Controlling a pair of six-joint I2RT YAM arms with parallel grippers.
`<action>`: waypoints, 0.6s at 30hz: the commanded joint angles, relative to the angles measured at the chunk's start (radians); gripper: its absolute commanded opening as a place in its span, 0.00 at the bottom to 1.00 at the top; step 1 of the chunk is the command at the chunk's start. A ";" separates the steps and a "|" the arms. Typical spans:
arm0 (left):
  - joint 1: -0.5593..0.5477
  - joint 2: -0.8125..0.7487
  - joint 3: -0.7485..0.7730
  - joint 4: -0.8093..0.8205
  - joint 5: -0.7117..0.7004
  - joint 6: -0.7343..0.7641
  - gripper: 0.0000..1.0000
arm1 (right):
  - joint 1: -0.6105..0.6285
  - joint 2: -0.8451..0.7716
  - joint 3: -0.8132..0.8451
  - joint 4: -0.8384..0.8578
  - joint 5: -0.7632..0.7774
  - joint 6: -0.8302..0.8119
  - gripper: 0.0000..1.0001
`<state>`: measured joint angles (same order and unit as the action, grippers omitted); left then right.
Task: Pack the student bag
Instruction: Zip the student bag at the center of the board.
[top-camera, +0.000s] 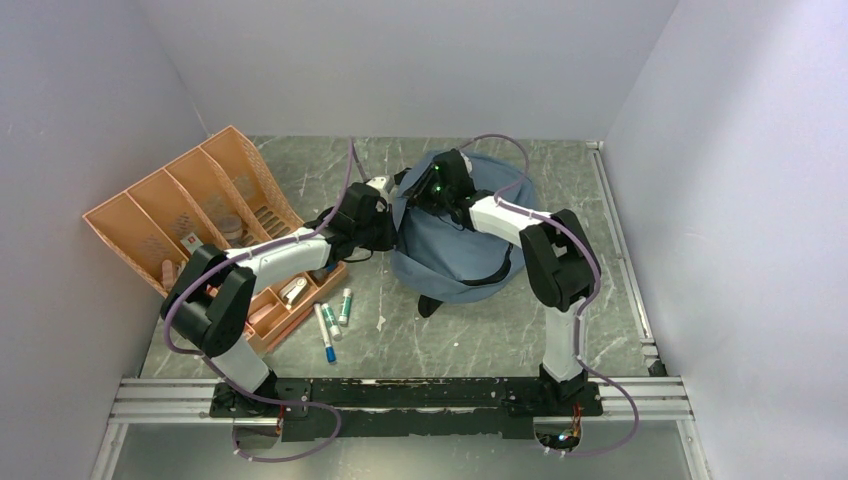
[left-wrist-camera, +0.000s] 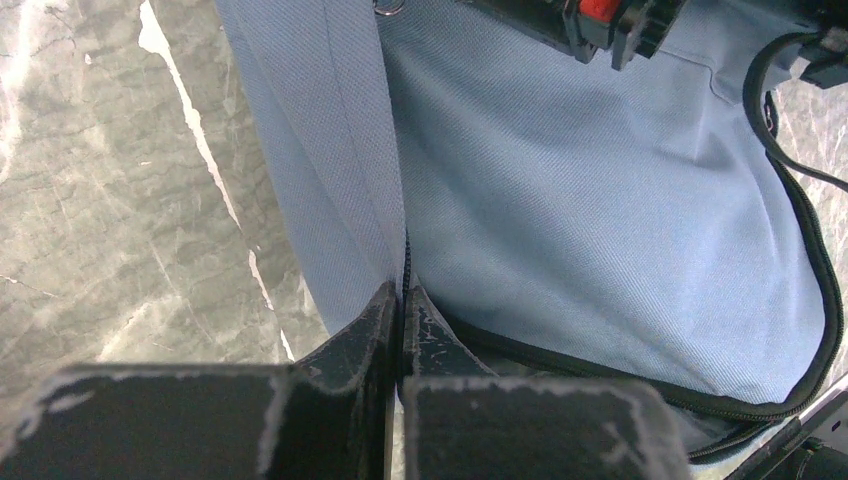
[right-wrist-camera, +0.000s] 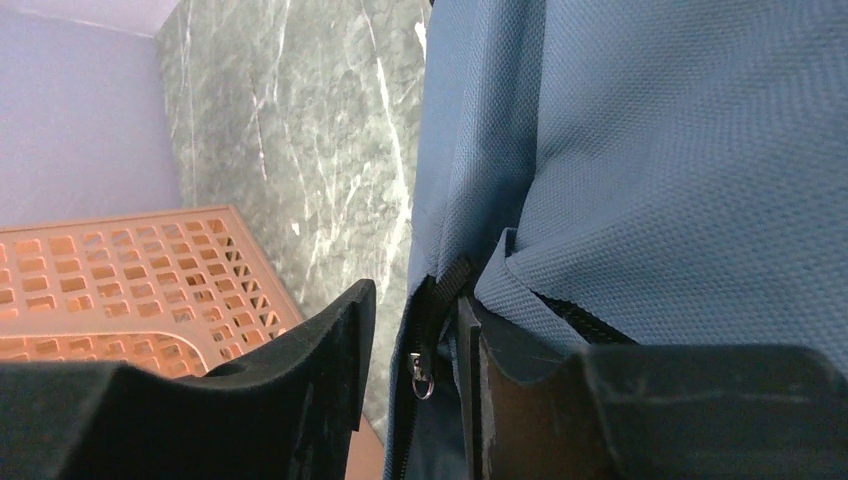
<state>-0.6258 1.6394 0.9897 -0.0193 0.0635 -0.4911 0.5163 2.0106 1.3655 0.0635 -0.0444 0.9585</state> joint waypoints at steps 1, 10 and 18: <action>-0.020 -0.022 -0.011 -0.008 0.029 -0.009 0.05 | -0.024 -0.043 -0.040 0.045 0.037 0.025 0.39; -0.020 -0.021 -0.013 -0.007 0.031 -0.010 0.05 | -0.028 -0.065 -0.069 0.072 0.035 0.033 0.29; -0.019 -0.019 -0.011 -0.005 0.036 -0.010 0.05 | -0.031 -0.070 -0.076 0.073 0.031 0.029 0.13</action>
<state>-0.6258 1.6394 0.9894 -0.0196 0.0643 -0.4946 0.4976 1.9785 1.3048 0.1120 -0.0429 0.9878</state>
